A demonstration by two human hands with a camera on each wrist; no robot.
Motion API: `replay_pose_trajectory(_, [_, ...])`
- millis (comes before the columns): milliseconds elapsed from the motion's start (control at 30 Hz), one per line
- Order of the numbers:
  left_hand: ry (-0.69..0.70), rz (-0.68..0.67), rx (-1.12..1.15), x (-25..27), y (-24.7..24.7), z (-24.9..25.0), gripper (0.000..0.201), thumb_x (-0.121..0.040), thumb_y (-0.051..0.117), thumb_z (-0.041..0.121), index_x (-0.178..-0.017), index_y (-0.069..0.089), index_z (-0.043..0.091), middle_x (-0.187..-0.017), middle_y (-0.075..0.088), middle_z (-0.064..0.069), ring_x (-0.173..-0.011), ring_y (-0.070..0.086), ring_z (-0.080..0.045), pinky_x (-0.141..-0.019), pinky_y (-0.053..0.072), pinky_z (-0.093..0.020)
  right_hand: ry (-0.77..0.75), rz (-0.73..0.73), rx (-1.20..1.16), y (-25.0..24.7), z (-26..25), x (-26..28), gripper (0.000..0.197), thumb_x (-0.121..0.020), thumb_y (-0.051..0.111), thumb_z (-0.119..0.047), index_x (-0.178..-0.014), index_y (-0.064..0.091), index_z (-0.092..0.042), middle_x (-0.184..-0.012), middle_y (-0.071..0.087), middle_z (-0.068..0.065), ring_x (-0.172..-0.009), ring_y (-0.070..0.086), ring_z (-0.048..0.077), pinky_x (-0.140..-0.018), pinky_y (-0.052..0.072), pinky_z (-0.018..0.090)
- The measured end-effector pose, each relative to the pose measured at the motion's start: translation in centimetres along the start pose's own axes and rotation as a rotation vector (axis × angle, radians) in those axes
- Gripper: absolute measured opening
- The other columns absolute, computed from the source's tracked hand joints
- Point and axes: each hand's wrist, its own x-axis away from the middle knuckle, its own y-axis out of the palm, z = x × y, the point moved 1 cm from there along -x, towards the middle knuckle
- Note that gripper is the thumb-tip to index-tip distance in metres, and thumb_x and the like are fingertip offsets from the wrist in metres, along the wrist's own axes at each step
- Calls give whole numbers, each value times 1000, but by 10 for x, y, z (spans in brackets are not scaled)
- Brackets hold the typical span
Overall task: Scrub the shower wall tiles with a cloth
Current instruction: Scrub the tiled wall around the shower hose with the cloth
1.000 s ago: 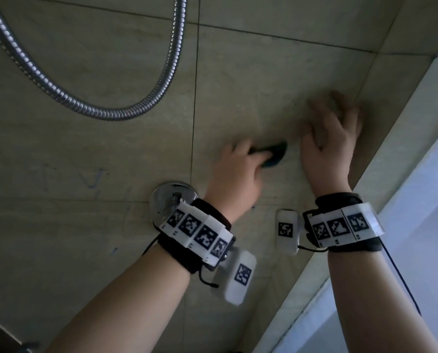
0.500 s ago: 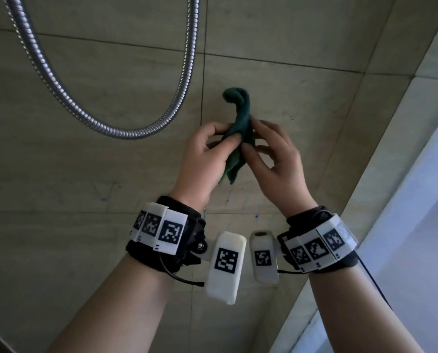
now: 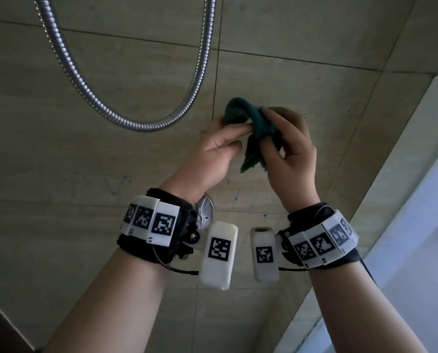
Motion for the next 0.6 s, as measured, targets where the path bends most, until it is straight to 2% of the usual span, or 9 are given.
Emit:
replay_pose_trajectory(67, [48,81,-103,-3,-10,-9,39,-87,50,-2,-112,60,25,-118,48,10,-108,45,15,-98,33,-8,-93,35,142,0,6,-1,39,-86,53,8,-121,63,-4,-120,55,17,-109,53,34,-89,49,46])
replay_pose_trajectory(100, [62,165,-175,-3,-16,-15,36,-84,51,2,-107,62,27,-114,47,16,-107,45,15,-98,34,-12,-120,56,222,-1,8,-2,38,-86,53,7,-121,63,-5,-121,54,19,-108,52,37,-93,46,41])
replay_pose_trajectory(167, [117,340,-372,-1,-29,-24,36,-80,53,6,-110,65,23,-114,47,22,-113,48,1,-101,33,-22,-168,93,370,-3,10,-5,37,-88,52,5,-120,65,-7,-123,54,20,-105,49,38,-97,35,20])
replay_pose_trajectory(200, [157,406,-502,2,-34,-27,39,-80,55,6,-117,64,17,-121,50,16,-122,46,-11,-103,29,-24,-203,102,435,-4,11,-7,36,-88,52,3,-120,65,-8,-126,53,20,-104,48,39,-95,30,15])
replay_pose_trajectory(233, [180,452,-643,4,-38,-31,43,-82,58,8,-124,61,13,-133,50,4,-131,40,-21,-106,23,-26,-239,97,497,-4,13,-10,37,-88,52,3,-121,65,-9,-128,52,21,-104,45,38,-94,29,16])
replay_pose_trajectory(300, [165,478,-871,9,-42,-36,57,-87,64,18,-141,46,14,-152,30,-13,-142,21,-31,-112,13,-37,-291,39,599,2,19,-14,43,-87,52,3,-127,62,-11,-135,48,19,-109,38,32,-94,34,29])
replay_pose_trajectory(400, [91,448,-986,12,-44,-46,80,-90,62,42,-152,19,16,-159,5,-19,-146,1,-38,-116,2,-47,-318,-45,715,13,28,-19,45,-90,54,-2,-134,55,-13,-139,47,15,-113,31,29,-91,41,49])
replay_pose_trajectory(467, [72,441,-990,11,-46,-53,85,-90,60,47,-153,14,15,-159,2,-19,-146,-2,-39,-117,1,-49,-325,-31,750,18,34,-19,43,-92,56,-5,-134,55,-12,-138,49,13,-115,32,29,-91,37,48])
replay_pose_trajectory(600, [94,469,-992,9,-46,-61,82,-90,61,45,-152,20,13,-159,5,-20,-146,0,-40,-118,4,-50,-358,20,692,28,45,-9,44,-88,51,7,-128,61,-8,-135,55,11,-123,35,33,-97,33,46])
